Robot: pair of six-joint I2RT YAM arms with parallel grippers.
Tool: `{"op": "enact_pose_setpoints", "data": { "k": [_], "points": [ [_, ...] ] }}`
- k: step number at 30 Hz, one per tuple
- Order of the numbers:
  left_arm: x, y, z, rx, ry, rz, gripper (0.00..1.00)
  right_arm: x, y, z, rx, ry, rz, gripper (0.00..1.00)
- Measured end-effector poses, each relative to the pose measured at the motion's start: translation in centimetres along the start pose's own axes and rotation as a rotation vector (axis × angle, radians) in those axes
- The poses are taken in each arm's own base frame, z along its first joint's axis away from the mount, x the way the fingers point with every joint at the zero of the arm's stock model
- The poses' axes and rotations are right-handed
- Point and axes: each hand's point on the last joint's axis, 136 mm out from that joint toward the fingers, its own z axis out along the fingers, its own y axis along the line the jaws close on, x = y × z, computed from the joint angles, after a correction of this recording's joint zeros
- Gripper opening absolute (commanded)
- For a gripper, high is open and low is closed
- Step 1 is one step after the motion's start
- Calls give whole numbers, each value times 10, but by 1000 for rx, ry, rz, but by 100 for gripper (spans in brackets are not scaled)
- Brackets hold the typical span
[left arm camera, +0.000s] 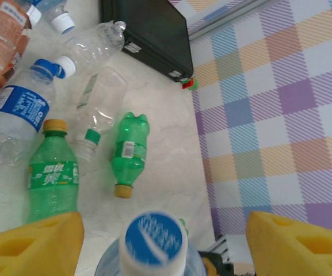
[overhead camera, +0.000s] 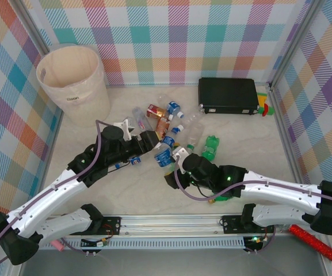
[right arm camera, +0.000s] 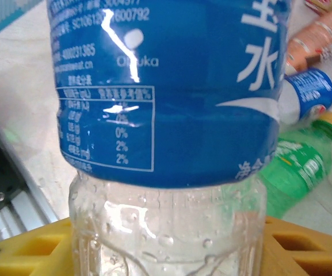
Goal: Put the plastic bottles in the bin
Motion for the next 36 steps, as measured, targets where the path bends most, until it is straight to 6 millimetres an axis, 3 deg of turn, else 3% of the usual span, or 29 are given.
{"op": "enact_pose_setpoints", "data": {
  "k": [5, 8, 17, 22, 24, 25, 28, 36],
  "points": [
    [-1, 3, 0, -8, 2, 6, 60, -11, 6, -3, -20, -32, -18, 57],
    [0, 6, 1, -12, 6, 13, 46, -11, 7, -3, -25, -32, -26, 56],
    [5, 3, 4, 29, 30, 21, 36, -17, 12, 2, -29, -20, -37, 55],
    [6, 4, 3, 36, 26, 40, 14, -15, 12, 3, -25, -6, -40, 55],
    [5, 4, 1, 37, 18, 45, 11, -17, 13, 4, -24, -3, -40, 60],
    [4, 3, 0, 39, 12, 48, 11, -18, 13, 4, -24, -3, -41, 67],
    [3, 3, -6, 37, 2, 76, 8, -24, 15, 4, -27, -12, -35, 100],
    [-6, 21, -20, -87, -45, 198, 5, -38, 18, 7, -12, -30, 5, 99]
  ]
}}
